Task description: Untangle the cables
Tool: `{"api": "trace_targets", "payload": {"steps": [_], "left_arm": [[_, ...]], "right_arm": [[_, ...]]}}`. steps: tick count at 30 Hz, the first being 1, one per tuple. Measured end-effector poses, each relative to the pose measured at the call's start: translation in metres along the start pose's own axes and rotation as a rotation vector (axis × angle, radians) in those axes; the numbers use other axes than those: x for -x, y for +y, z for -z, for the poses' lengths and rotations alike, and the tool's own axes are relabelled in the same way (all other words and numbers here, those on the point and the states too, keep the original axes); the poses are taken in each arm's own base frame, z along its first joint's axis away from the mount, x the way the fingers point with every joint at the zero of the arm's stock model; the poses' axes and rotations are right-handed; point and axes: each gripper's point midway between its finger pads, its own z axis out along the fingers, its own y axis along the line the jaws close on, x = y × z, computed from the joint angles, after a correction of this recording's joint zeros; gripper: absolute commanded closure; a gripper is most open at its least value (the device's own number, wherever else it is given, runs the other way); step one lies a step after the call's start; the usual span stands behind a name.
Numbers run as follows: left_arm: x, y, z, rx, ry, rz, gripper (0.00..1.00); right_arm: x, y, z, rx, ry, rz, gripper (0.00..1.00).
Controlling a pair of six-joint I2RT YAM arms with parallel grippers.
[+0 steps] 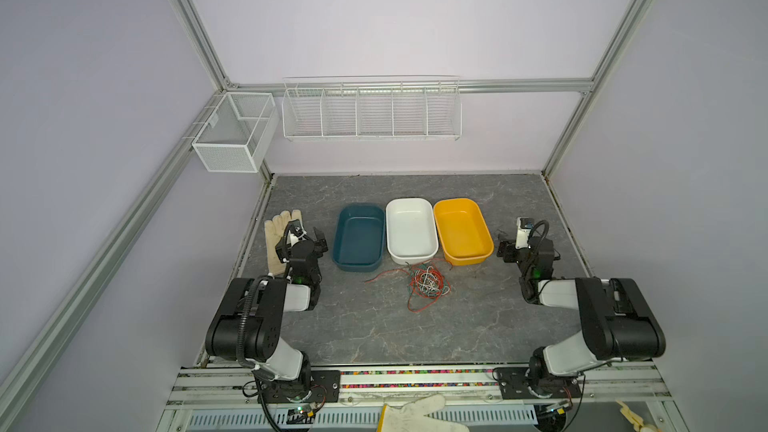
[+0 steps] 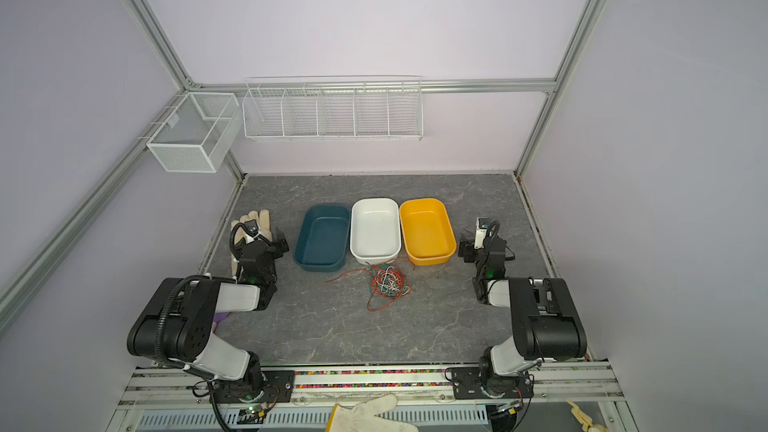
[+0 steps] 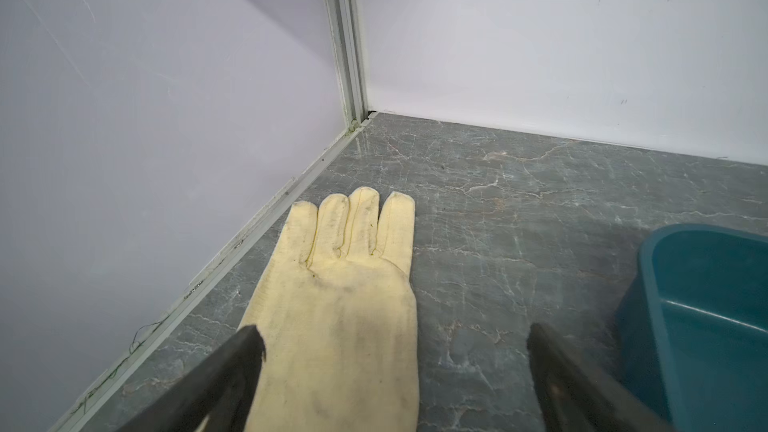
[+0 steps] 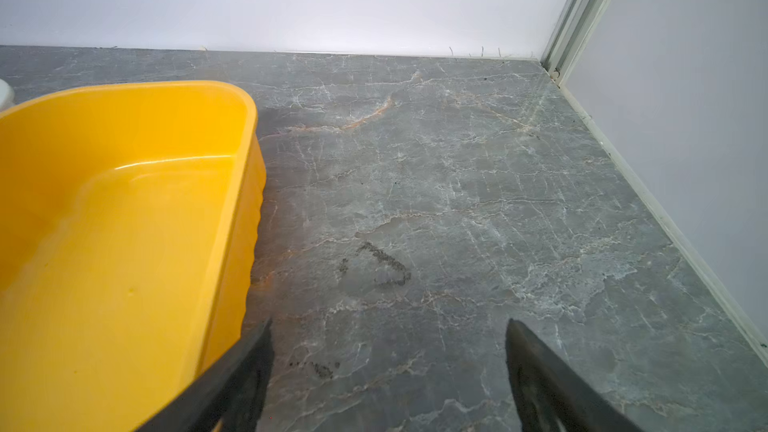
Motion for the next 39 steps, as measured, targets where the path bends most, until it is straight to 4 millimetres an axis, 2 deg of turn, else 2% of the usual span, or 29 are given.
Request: {"api": "trace_targets", "payload": {"steps": [34,37,39], "left_arm": [[0.000,0.000,0.000,0.000,0.000,0.000,0.01],[0.000,0.000,0.000,0.000,0.000,0.000,0.01],[0.000,0.000,0.000,0.000,0.000,0.000,0.01]], "right_arm": [[0.000,0.000,0.000,-0.001,0.000,0.000,0.12],[0.002,-0.002,0.006,-0.013,0.016,-0.003,0.12],[0.020,-0.006,0.019,-0.033,0.000,-0.012,0.12]]}}
